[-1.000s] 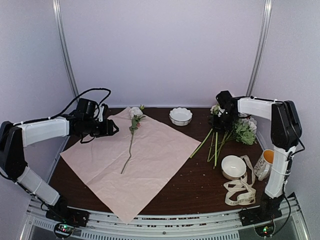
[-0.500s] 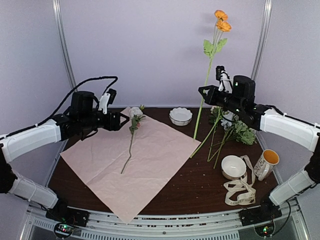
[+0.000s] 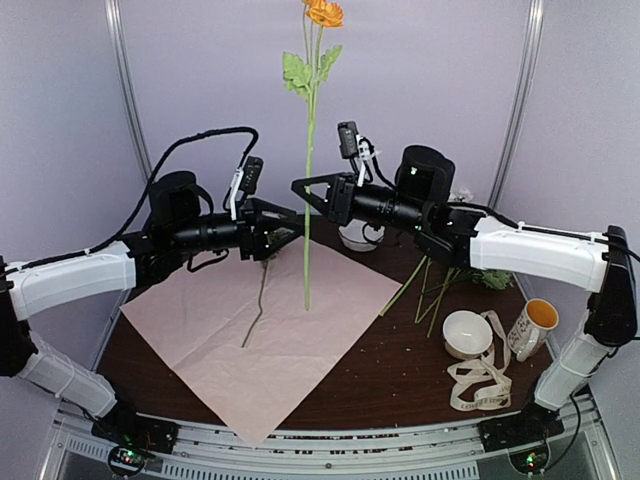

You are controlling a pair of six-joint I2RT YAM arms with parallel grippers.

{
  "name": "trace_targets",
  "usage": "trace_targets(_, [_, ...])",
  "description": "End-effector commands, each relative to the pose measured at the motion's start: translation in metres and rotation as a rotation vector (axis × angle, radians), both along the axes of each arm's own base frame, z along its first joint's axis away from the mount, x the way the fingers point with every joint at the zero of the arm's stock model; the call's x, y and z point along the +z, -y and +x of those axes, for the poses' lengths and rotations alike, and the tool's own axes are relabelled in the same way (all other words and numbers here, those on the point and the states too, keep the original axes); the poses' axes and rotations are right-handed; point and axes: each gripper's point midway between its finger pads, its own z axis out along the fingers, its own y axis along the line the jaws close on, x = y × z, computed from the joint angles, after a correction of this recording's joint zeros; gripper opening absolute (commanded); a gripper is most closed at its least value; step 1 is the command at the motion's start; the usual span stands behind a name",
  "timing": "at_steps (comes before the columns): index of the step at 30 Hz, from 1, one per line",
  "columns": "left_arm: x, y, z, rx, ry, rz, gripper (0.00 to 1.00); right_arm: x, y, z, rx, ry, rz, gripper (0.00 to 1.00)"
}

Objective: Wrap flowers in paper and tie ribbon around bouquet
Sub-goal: Pass from the right arm to the left

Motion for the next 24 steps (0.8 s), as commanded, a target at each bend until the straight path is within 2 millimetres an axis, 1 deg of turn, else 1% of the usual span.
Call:
trace_targets(1, [0.039,0.007,-0.016,-0.137,0.028,-0.159,0.66,0.012,-0.015,-0.017,0.083,0.036,0.025,0.00])
trace_targets(3, [0.037,0.009,-0.015,-0.143,0.014,-0.159,0.60,0.010,-0.019,-0.019,0.098,0.036,0.014,0.00])
trace_targets(5, [0.035,0.011,-0.013,-0.143,0.001,-0.157,0.48,0.008,-0.022,-0.023,0.116,0.032,0.004,0.00])
trace_targets(6, [0.034,0.012,-0.012,-0.143,-0.004,-0.156,0.39,0.006,-0.023,-0.023,0.123,0.028,0.000,0.00])
trace_targets(7, [0.034,0.012,-0.012,-0.146,-0.008,-0.154,0.28,0.006,-0.023,-0.024,0.124,0.028,-0.001,0.00])
trace_targets(8, [0.034,0.012,-0.012,-0.148,-0.009,-0.154,0.17,0.004,-0.023,-0.024,0.125,0.025,-0.005,0.00])
trace_targets(9, [0.033,0.012,-0.012,-0.146,-0.014,-0.153,0.03,0.003,-0.023,-0.023,0.121,0.026,-0.009,0.00])
trace_targets(10, [0.032,0.012,-0.011,-0.137,-0.021,-0.153,0.00,0.002,-0.022,-0.023,0.117,0.025,-0.015,0.00])
trace_targets(13, [0.029,0.010,-0.010,-0.123,-0.036,-0.153,0.00,0.001,-0.020,-0.021,0.103,0.029,-0.032,0.00])
trace_targets(14, [0.028,0.009,-0.009,-0.113,-0.049,-0.149,0.00,0.001,-0.019,-0.018,0.083,0.029,-0.042,0.05])
trace_targets(15, [0.025,0.008,-0.007,-0.099,-0.066,-0.140,0.00,-0.002,-0.016,-0.012,0.052,0.025,-0.059,0.25])
trace_targets(16, [0.022,0.007,-0.003,-0.083,-0.086,-0.129,0.00,-0.004,-0.011,-0.004,0.010,0.017,-0.076,0.41])
trace_targets(17, [0.017,0.006,0.001,-0.063,-0.108,-0.115,0.00,-0.007,-0.004,0.007,-0.052,0.001,-0.093,0.49])
trace_targets(19, [0.007,0.000,0.012,-0.004,-0.161,-0.089,0.00,-0.016,0.015,0.032,-0.179,-0.043,-0.125,0.54])
trace_targets(21, [-0.016,-0.012,0.034,0.107,-0.254,-0.033,0.00,-0.025,0.038,0.052,-0.280,-0.088,-0.132,0.56])
trace_targets(23, [-0.053,-0.030,0.061,0.224,-0.390,0.047,0.00,-0.035,0.065,0.074,-0.396,-0.148,-0.130,0.57])
trace_targets(24, [-0.075,-0.048,0.078,0.298,-0.464,0.080,0.00,-0.042,0.078,0.084,-0.450,-0.178,-0.140,0.57])
